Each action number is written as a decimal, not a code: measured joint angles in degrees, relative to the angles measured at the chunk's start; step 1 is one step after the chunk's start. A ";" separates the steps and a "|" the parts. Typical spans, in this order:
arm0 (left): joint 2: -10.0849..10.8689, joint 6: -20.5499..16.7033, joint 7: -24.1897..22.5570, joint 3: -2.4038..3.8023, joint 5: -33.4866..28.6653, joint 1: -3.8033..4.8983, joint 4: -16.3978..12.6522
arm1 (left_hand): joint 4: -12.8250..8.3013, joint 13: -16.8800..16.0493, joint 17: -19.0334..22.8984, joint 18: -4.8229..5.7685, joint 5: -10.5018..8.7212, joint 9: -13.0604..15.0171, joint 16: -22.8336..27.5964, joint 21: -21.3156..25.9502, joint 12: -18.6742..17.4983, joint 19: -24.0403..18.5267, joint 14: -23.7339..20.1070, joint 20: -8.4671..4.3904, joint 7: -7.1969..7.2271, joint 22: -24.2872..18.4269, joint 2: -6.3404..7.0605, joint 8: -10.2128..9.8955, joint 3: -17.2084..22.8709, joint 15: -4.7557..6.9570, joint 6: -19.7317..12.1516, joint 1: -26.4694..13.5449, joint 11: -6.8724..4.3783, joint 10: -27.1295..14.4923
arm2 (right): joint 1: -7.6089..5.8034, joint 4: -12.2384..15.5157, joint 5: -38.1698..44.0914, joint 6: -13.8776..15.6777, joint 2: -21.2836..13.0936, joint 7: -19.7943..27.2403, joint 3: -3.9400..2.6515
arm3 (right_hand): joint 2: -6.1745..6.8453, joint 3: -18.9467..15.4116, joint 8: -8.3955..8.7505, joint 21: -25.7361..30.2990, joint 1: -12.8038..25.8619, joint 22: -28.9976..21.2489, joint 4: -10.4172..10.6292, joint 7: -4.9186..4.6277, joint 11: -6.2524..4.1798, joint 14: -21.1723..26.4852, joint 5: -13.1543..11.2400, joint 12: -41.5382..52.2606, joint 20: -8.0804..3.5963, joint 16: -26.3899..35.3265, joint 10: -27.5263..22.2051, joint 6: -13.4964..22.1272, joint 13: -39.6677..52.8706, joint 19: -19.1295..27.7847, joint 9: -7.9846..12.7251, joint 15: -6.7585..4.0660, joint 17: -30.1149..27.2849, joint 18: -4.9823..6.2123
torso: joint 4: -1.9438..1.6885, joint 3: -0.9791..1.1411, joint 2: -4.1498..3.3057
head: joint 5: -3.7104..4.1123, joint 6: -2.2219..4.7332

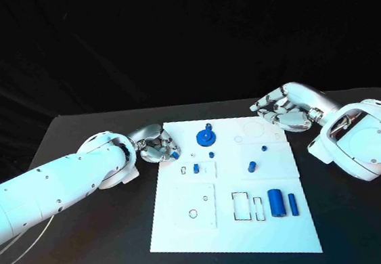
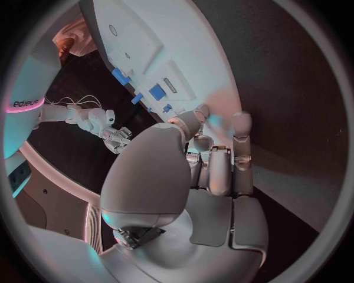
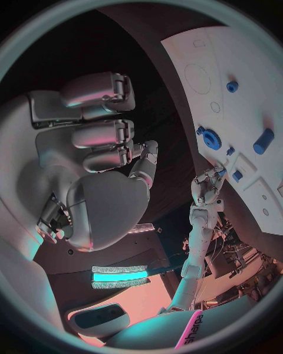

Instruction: Assemble the parts on the task board

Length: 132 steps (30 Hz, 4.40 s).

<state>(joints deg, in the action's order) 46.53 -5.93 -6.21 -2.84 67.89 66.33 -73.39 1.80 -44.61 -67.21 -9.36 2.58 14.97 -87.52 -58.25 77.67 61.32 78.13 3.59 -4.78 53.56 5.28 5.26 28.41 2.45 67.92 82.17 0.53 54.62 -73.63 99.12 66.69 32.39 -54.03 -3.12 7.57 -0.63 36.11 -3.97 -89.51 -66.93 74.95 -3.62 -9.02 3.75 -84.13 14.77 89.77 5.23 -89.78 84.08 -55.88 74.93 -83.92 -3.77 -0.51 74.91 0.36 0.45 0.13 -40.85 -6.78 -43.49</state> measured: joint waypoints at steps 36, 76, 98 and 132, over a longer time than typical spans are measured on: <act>0.13 0.05 -0.02 0.10 0.85 0.04 -0.15 | -1.84 0.39 0.32 0.00 -0.04 -0.49 0.00 -0.33 -0.25 -0.20 -0.40 0.20 -0.10 0.76 1.88 -0.22 0.38 -0.40 -0.29 2.35 0.11 -0.91 | -0.03 -0.04 -0.05 0.07 -0.08 -0.12 0.00 | 0.23 -1.34 0.00 0.00 0.23 -0.02 0.24 -0.20 0.13 0.21 -0.46 0.00 0.21 0.00 -0.13 -0.20 0.00 -0.21 0.01 0.20 -0.01 0.00 | -0.04 -0.02 -0.01 | 0.03 -0.10; 0.65 0.05 -0.14 0.14 0.91 0.03 -0.58 | -5.24 -0.28 -0.52 0.00 -0.10 -1.47 0.00 -2.33 -0.25 -0.20 -0.39 0.20 -0.10 2.90 3.77 -0.99 1.88 -0.40 -0.28 4.67 0.32 -0.70 | -0.04 -0.29 -0.06 0.15 0.04 -0.39 0.00 | 0.20 -2.13 0.00 0.00 0.25 -0.05 0.38 -0.41 0.21 0.21 -1.01 0.00 0.20 0.00 -0.20 -0.41 0.00 -0.21 0.01 0.20 0.04 0.00 | -0.03 -0.03 -0.01 | -0.06 -0.11; 0.92 -0.04 -0.20 0.16 0.80 0.04 -0.80 | -8.04 0.08 -0.72 0.00 0.15 -2.96 -0.22 -4.33 -0.20 -0.82 -0.39 0.00 -0.93 4.74 4.08 -1.31 4.73 -0.40 -1.52 4.97 0.53 -0.91 | -0.04 -0.36 -0.06 0.22 0.13 -0.52 0.00 | 0.20 -2.28 0.00 0.00 0.25 -0.01 0.24 -0.41 0.20 0.21 -1.01 0.00 0.20 0.00 -0.20 -0.41 0.00 -0.20 0.01 0.20 0.02 0.00 | -0.01 0.00 0.00 | -0.09 -0.09; 3.32 -0.25 0.26 0.67 -3.33 1.01 -3.16 | -10.28 13.02 3.54 -0.01 0.20 -7.05 -0.15 -6.00 -7.22 -4.23 -3.13 0.94 -2.77 5.98 6.69 -1.64 13.91 -1.84 -9.31 1.38 2.35 -9.72 | -0.05 -0.85 -0.07 0.25 0.23 -0.76 0.00 | 0.42 -3.16 0.00 0.00 0.03 -0.03 0.01 -0.41 0.41 0.01 -1.25 0.00 0.41 0.00 0.01 -0.40 0.00 0.00 0.02 0.40 0.01 0.01 | -0.01 0.00 0.02 | -0.21 0.19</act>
<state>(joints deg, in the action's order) 49.85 -6.18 -5.95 -2.16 64.56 67.34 -76.55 -8.48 -31.58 -63.68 -9.37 2.78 7.92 -87.67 -64.24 70.45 57.09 75.00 4.52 -7.55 59.53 11.97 3.61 42.32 0.61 58.61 83.55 2.88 44.90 -73.67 98.27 66.62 32.64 -53.79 -3.88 7.57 -0.20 32.95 -3.97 -89.51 -66.90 74.92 -3.61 -9.42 4.16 -84.13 13.51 89.77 5.64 -89.78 84.09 -56.28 74.93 -83.92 -3.76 -0.11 74.92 0.37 0.44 0.13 -40.83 -7.00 -43.30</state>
